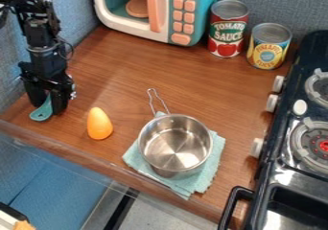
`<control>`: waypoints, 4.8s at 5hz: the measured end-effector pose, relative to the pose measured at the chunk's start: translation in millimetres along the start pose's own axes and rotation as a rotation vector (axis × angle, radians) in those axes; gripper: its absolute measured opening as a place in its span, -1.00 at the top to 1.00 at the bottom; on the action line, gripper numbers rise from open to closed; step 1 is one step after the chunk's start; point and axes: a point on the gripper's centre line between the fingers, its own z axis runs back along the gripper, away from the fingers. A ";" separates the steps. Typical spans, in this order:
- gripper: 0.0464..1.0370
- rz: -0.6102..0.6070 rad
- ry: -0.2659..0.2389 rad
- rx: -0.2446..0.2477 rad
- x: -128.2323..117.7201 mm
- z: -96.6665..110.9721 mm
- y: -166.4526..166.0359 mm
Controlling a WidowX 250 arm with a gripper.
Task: Move the brush over to the top right side of the silver pot
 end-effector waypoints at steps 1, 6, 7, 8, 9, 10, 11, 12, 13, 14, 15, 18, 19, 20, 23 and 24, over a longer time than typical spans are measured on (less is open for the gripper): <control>0.27 -0.013 0.005 0.019 1.1 0.9 -5.2; 0.99 -0.074 -0.160 -0.038 55.6 105.9 -107.8; 0.95 -0.119 -0.197 -0.024 68.3 117.0 -134.9; 0.66 -0.034 -0.185 -0.045 58.2 98.3 -119.4; 0.13 0.088 -0.171 -0.058 42.3 84.5 -77.5; -0.50 0.108 -0.171 -0.058 35.5 81.6 -59.0; -0.93 0.154 -0.161 -0.034 28.3 76.8 -37.7; -0.93 0.162 -0.135 -0.025 33.2 66.4 -32.6; -0.93 0.171 -0.108 0.007 42.0 55.0 -23.1; -0.93 0.176 -0.054 0.025 46.4 34.2 -18.2; -0.92 0.183 0.011 0.035 49.7 13.8 -13.9; -0.41 0.171 -0.008 0.003 52.5 11.2 -18.6; -0.41 0.190 -0.006 -0.040 46.9 17.3 -23.8; -0.41 0.158 -0.122 -0.046 60.5 70.1 -33.2; -0.41 -0.136 -0.251 -0.068 146.9 114.1 -162.8; -0.41 -0.191 -0.211 -0.077 168.1 95.7 -192.4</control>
